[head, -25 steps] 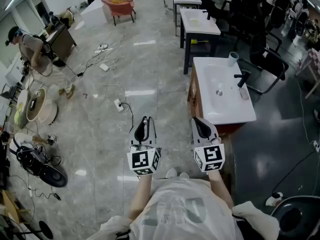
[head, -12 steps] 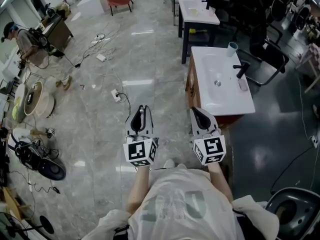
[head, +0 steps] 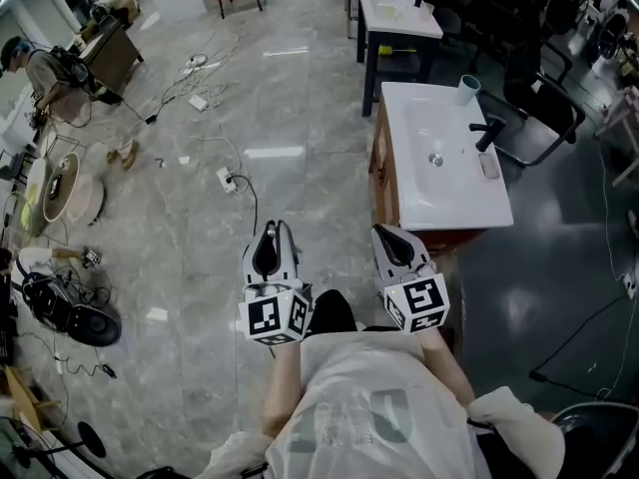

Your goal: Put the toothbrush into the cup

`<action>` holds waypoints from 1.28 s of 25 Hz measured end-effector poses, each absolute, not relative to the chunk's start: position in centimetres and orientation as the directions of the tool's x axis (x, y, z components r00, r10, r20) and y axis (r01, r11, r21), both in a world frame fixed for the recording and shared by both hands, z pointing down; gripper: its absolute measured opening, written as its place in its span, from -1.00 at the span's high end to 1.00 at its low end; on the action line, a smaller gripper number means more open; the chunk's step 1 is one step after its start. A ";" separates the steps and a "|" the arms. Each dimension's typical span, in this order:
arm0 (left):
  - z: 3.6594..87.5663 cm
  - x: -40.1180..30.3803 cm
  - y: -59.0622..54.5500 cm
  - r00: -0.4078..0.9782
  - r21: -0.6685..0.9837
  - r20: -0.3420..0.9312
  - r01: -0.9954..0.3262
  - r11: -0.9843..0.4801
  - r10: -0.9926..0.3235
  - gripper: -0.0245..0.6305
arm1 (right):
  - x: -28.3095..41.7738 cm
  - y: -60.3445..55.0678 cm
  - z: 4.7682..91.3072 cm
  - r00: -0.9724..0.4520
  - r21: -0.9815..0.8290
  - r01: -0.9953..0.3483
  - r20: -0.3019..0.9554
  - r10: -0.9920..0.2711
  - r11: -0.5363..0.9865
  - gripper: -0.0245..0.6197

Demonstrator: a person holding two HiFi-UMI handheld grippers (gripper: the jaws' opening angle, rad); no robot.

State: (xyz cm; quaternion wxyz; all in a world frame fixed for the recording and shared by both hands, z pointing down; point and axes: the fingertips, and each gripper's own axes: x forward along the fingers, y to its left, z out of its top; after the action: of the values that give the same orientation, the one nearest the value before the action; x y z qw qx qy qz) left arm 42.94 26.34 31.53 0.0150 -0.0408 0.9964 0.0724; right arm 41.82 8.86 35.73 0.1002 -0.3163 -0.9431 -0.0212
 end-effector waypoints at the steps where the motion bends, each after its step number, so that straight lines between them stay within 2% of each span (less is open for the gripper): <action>1: 31.5 42.7 26.3 -0.996 0.150 -0.049 -0.081 0.985 -0.074 0.70 | 41.5 8.9 36.6 -0.769 -0.032 0.609 0.221 0.600 0.792 0.83; 9: 34.3 36.7 30.4 -0.995 0.133 -0.092 -0.054 0.990 -0.042 0.70 | 35.9 12.3 41.0 -0.741 -0.013 0.643 0.244 0.626 0.766 0.83; 14: 34.7 31.4 34.7 -0.984 0.088 -0.176 -0.047 0.995 -0.031 0.70 | 30.5 16.3 39.6 -0.756 0.017 0.645 0.161 0.634 0.764 0.83; 23: 33.2 23.0 40.8 -0.980 0.004 -0.187 -0.069 0.998 -0.067 0.70 | 21.6 22.5 37.4 -0.777 -0.051 0.621 0.085 0.623 0.782 0.83; 29: 33.7 18.6 43.3 -0.979 -0.018 -0.190 -0.070 0.997 -0.072 0.70 | 17.0 23.8 38.4 -0.815 -0.058 0.574 0.060 0.577 0.817 0.83; 32: 34.0 16.2 43.1 -0.982 -0.012 -0.161 -0.096 0.995 -0.096 0.70 | 14.7 23.4 38.5 -0.834 -0.122 0.539 0.059 0.548 0.833 0.83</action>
State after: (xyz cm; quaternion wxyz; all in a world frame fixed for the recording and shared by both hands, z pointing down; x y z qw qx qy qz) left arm 16.25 43.15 34.00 0.0809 -0.0482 0.9956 -0.0019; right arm 14.70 23.41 38.50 0.0460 -0.2842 -0.9563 0.0502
